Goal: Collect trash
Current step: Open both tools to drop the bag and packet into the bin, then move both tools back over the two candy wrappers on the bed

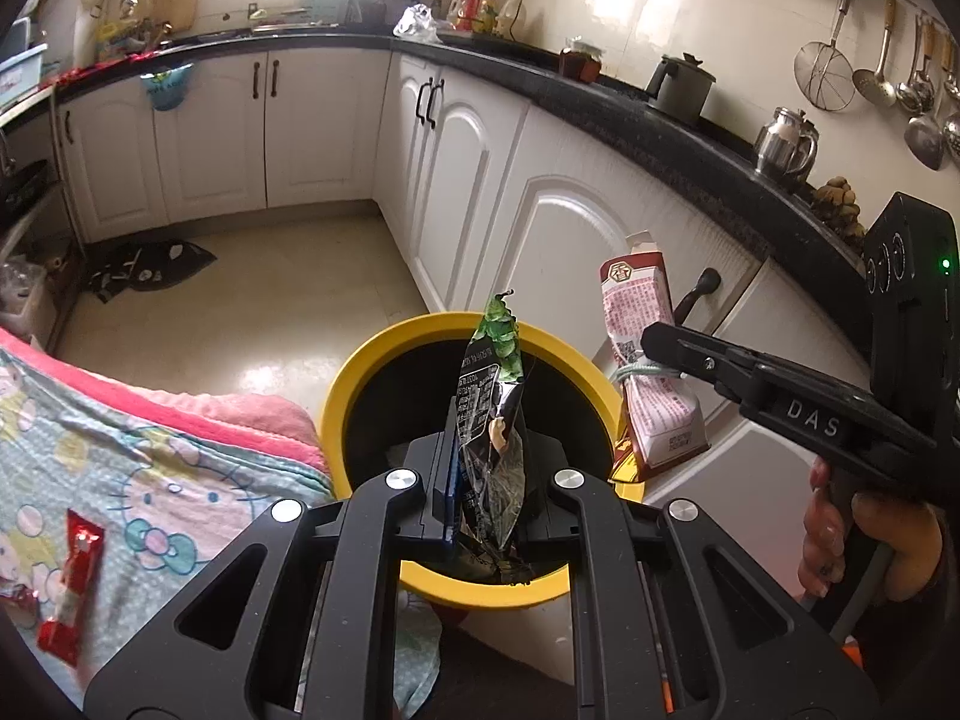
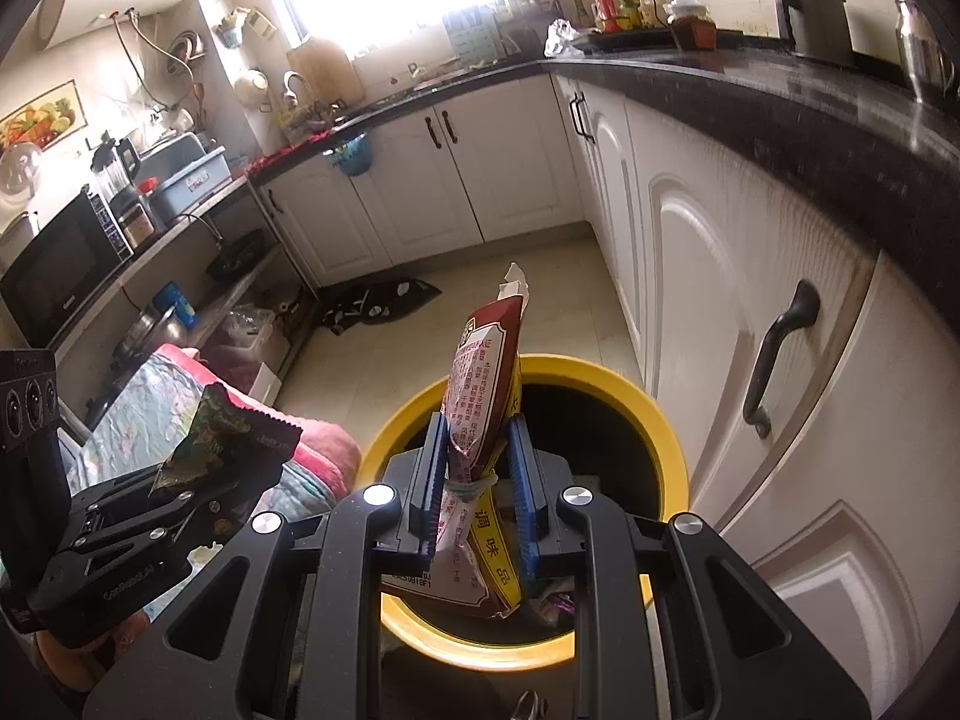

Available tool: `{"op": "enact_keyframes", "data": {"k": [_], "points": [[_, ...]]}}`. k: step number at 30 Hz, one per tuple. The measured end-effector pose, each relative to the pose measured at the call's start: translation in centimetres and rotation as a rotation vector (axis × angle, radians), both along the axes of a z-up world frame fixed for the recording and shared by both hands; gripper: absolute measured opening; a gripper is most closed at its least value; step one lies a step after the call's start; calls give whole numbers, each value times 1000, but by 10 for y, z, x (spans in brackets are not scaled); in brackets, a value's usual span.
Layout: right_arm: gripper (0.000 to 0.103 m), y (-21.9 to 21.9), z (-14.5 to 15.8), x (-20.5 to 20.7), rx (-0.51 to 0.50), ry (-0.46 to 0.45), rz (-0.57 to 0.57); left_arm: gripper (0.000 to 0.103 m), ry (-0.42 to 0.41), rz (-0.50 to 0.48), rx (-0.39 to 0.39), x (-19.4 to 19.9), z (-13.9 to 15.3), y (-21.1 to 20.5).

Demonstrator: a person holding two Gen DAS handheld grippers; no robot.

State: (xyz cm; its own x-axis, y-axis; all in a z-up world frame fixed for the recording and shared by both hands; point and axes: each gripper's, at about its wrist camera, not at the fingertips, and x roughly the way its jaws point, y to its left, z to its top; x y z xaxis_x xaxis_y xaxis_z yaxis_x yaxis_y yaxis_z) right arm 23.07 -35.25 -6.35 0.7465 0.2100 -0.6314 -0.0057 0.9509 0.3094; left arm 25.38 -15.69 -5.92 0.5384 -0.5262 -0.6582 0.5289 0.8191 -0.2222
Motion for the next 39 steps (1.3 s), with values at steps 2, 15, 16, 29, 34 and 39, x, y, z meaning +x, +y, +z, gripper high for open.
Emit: {"op": "enact_keyframes", "data": {"k": [2, 15, 16, 29, 34, 39], "points": [[20, 1, -7, 3, -1, 16, 3, 8, 12, -1, 0, 4, -5, -3], [45, 7, -42, 22, -7, 97, -6, 61, 76, 103, -3, 22, -28, 18], [45, 9, -43, 21, -13, 99, -2, 66, 74, 116, -2, 22, -28, 24], [46, 105, -32, 13, 27, 107, 230, 91, 29, 368, -35, 8, -2, 132], [47, 150, -25, 12, 37, 110, 327, 91, 34, 478, -57, -4, 0, 181], [48, 184, -20, 14, 42, 115, 396, 92, 51, 573, -76, -14, -2, 223]]}}
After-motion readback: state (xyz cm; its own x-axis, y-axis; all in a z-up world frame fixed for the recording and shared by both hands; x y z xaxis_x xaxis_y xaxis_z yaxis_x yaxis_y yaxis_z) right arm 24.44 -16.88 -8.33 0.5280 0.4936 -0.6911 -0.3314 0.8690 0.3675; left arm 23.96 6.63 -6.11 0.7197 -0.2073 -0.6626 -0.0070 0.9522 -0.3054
